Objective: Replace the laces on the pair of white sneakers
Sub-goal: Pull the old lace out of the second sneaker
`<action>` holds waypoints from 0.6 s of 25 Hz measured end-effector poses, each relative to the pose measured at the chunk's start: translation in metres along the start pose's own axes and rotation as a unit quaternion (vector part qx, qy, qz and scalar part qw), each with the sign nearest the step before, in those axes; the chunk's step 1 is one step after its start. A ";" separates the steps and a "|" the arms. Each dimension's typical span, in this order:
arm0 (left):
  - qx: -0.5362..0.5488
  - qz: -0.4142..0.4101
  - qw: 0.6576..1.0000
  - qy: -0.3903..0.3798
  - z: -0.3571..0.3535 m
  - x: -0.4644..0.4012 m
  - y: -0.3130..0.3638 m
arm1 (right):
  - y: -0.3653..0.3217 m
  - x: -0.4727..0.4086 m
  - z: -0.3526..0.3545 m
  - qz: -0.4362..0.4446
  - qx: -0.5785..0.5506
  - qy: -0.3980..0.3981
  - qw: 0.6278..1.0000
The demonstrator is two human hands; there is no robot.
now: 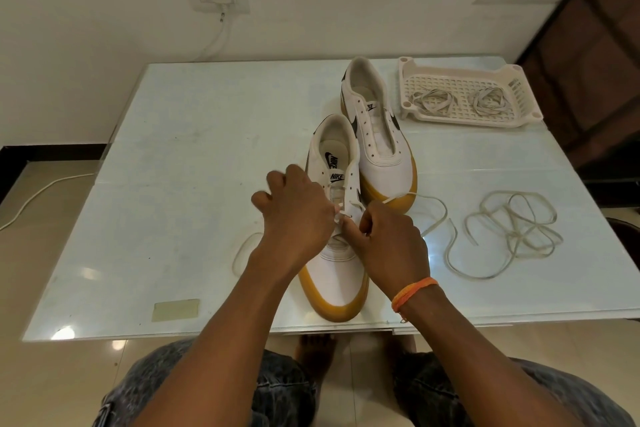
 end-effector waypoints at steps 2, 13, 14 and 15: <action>0.238 0.098 0.964 -0.063 -0.003 -0.005 -0.019 | 0.000 0.000 0.001 -0.002 -0.010 -0.006 1.000; 0.027 -0.092 0.984 0.148 0.013 0.006 0.000 | 0.000 0.000 0.000 0.001 -0.014 -0.006 1.000; 0.004 -0.111 0.983 0.144 0.010 0.005 0.004 | 0.000 0.001 0.000 0.002 -0.013 -0.006 1.000; -0.018 -0.121 0.982 0.144 0.008 0.005 0.006 | -0.001 0.001 -0.001 0.002 -0.012 -0.007 1.000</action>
Point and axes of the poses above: each hand's wrist, its own x-axis away from the middle knuckle, its own z-axis out of the back of the hand, y = z × x, the point moved 5 cm from there along -x, towards the middle knuckle, and after that the axes turned 7 degrees about -z, right-handed, at the moved point
